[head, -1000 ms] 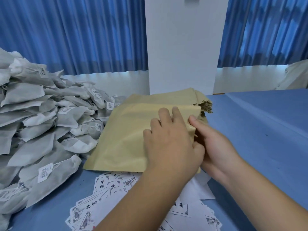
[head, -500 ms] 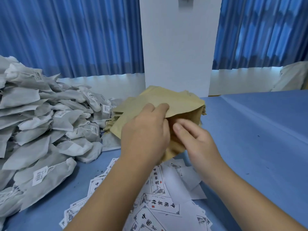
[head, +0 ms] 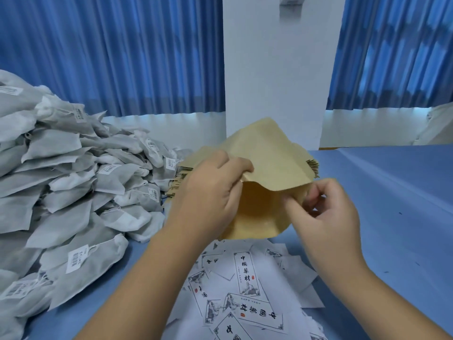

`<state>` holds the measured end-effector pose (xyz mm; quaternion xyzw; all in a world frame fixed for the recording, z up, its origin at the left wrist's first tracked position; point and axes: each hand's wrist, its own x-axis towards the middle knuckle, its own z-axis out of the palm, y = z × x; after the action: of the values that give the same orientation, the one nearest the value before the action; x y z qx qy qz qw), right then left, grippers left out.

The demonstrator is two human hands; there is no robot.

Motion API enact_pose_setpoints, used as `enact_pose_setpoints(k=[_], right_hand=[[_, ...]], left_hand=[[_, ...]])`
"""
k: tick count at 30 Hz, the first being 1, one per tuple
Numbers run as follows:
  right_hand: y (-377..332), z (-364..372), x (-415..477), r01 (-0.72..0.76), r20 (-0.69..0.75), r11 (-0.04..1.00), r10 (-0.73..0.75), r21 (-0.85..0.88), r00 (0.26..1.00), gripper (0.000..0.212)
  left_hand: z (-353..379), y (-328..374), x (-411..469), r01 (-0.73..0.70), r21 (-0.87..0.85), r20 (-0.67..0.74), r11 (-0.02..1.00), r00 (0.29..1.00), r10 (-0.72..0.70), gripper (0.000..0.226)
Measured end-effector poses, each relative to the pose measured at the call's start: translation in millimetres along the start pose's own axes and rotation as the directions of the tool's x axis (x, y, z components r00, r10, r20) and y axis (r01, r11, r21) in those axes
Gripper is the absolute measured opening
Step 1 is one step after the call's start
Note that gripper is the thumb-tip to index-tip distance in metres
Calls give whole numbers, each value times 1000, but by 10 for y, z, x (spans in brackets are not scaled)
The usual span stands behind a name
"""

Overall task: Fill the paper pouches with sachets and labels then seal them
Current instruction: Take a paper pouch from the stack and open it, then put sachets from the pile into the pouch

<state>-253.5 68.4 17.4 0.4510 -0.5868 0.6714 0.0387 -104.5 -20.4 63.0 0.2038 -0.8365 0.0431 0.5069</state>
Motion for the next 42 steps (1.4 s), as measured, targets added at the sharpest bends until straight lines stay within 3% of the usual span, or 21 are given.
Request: enact_pose_setpoints(k=[4, 6, 8, 10, 12, 14, 15, 19, 22, 24, 26, 29, 33, 37, 42], right_hand=[[-30, 21, 29, -246, 100, 963, 236, 111, 967, 26], [-64, 62, 6, -248, 142, 969, 243, 21, 960, 32], [-122, 66, 22, -16, 92, 969, 40, -248, 995, 50], [-147, 80, 98, 333, 138, 795, -306, -507, 942, 68], [-202, 194, 158, 552, 268, 615, -496, -563, 826, 49], [-245, 360, 190, 645, 368, 545, -536, -536, 759, 15], [-255, 434, 203, 651, 385, 556, -529, -516, 756, 7], [-237, 623, 297, 604, 350, 640, -493, -474, 797, 21], [-148, 724, 339, 586, 399, 663, -433, -465, 808, 23], [-88, 778, 323, 581, 428, 673, -407, -457, 807, 22], [-26, 818, 306, 578, 452, 679, -384, -453, 805, 19], [39, 840, 309, 573, 475, 686, -360, -449, 803, 22], [55, 816, 326, 581, 498, 700, -360, -415, 789, 22], [19, 787, 385, 567, 463, 713, -373, -412, 804, 17], [-57, 777, 412, 513, 418, 773, -353, -374, 837, 15]], left_hand=[[68, -75, 19, -47, -18, 93, 999, 995, 48, 42], [91, -162, 14, -35, -9, 141, 999, 989, 36, 38], [112, -262, -27, -15, 10, 144, 1000, 990, 13, 33], [135, -333, -72, 15, 9, 115, 1000, 993, -15, 34], [166, -378, -84, 64, -31, 86, 997, 994, -61, 36], [177, -424, -62, 157, -89, 69, 984, 986, -151, 36], [168, -454, -52, 204, -111, 65, 973, 978, -198, 38], [33, -592, -177, 315, -67, 34, 947, 949, -313, 43], [-176, -812, -419, 405, 56, 57, 912, 911, -408, 29], [-300, -987, -582, 437, 330, 171, 837, 844, -508, 21], [-320, -1096, -728, 318, 639, 304, 700, 731, -611, 33], [-228, -1194, -847, 214, 775, 385, 595, 586, -713, 53], [-179, -1341, -845, 207, 823, 293, 529, 642, -708, 48], [-175, -1387, -864, 230, 861, 218, 453, 638, -739, 33], [-187, -1481, -860, 319, 780, 247, 539, 634, -733, 28]])
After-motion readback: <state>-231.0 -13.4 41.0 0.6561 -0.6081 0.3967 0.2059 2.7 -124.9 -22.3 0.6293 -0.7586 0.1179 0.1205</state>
